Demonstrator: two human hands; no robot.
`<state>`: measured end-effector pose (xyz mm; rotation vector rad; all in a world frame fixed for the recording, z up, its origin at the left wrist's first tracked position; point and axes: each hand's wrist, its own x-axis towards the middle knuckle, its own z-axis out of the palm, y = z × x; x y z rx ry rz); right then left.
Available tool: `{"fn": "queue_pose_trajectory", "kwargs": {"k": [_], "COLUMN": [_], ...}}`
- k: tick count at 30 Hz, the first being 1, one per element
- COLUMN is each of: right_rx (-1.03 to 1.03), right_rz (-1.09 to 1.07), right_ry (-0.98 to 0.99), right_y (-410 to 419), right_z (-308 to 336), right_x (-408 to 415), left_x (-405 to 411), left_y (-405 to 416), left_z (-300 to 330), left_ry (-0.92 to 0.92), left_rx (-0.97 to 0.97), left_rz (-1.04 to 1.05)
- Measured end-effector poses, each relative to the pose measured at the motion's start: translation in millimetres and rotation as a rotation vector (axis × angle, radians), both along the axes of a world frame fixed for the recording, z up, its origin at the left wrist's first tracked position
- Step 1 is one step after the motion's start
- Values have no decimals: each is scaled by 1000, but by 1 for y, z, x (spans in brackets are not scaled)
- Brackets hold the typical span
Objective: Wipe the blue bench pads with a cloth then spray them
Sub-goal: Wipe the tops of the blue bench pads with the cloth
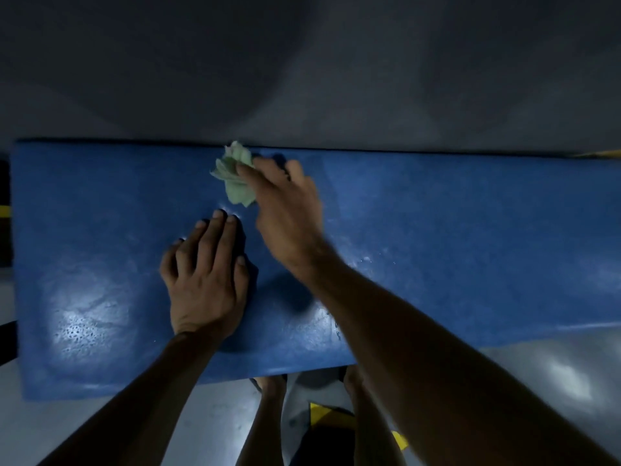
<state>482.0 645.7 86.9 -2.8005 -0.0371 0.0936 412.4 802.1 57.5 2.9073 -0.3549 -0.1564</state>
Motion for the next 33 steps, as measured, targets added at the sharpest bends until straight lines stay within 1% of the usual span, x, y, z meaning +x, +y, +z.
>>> {"fn": "queue_pose_trajectory", "kwargs": {"k": [2, 3, 6, 8, 9, 11, 12, 13, 15, 17, 19, 21, 22, 23, 24, 26, 28, 29, 30, 31, 33], "right_rx": [-81, -138, -237, -268, -264, -194, -136, -77, 16, 102, 109, -11, -81, -133, -162, -171, -154, -138, -106, -54, 76], "right_rz": [63, 39, -174, -306, -380, -541, -569, -548, -415, -229, -49, 55, 66, 33, -54, -327, -584, -671, -703, -673, -482], "right_ry": [-34, -46, -33, -8, -16, -64, -87, -119, -137, -68, -90, -96, -88, -76, -63, -60, -84, -110, -145, -186, -208], "right_y": [-50, -82, -174, -196, -191, -154, -126, -95, -34, 1, -12, -62, -93, -125, -152, -181, -168, -148, -122, -92, -31], "right_z": [-4, -8, -8, -2, -4, -12, -17, -21, -21, -13, -8, -11, -13, -14, -13, -11, -21, -25, -28, -29, -22], "right_x": [-6, -12, -39, -53, -55, -46, -40, -33, -23, -28, -35, -44, -50, -57, -66, -80, -78, -72, -65, -60, -60], "left_x": [1, 1, 1, 1, 1, 0, 0, 0, 0, 0, -1, -1, -1, -1, -1, -1, -1, -1, -1, -1, -1], "left_y": [0, -1, -1, 0, 0, 1, 1, 1, 1, 1, 1, 1, 1, 0, 0, 0, 0, 0, 0, 0, 1], "left_z": [0, 1, 0, -1, -2, -3, -4, -4, -5, -6, -7, -8, -8, -8, -8, -7, -7, -7, -7, -8, -8], "left_ry": [-3, 0, 19, 20, 20, 10, 3, -6, -24, -31, -39, -55, -60, -61, -59, -57, -63, -59, -53, -50, -47], "left_rx": [-6, -12, -25, -31, -32, -26, -24, -26, -26, -31, -33, -35, -35, -36, -39, -45, -42, -41, -39, -38, -39], "left_rz": [10, 13, 19, 16, 14, 16, 16, 13, 14, 12, 8, 9, 12, 16, 18, 18, 15, 14, 15, 15, 11]}}
